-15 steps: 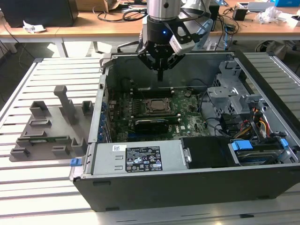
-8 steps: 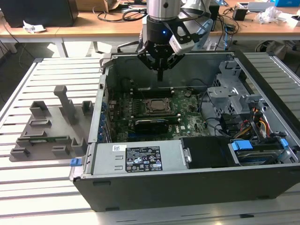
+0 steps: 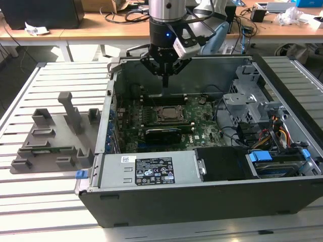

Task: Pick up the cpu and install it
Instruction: 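Install the first cpu locking lever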

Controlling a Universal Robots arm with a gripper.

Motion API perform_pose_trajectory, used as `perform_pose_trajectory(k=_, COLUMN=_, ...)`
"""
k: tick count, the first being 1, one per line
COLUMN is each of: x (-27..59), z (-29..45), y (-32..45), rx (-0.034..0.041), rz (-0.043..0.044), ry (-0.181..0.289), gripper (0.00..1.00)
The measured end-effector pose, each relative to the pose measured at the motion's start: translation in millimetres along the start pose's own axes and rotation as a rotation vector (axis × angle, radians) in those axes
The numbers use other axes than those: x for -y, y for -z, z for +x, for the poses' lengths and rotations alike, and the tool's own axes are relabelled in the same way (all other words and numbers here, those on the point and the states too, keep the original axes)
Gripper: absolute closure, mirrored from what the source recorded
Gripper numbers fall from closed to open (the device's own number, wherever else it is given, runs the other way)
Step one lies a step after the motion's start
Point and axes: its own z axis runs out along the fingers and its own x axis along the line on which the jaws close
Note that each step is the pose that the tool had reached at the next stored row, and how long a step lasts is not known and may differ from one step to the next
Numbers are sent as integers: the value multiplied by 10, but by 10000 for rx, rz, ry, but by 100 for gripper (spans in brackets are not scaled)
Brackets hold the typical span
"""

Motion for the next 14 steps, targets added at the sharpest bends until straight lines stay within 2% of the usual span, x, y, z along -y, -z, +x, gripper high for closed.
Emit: perform_pose_trajectory(k=14, x=2, z=153, y=1, rx=0, rz=0, ry=1, gripper=89)
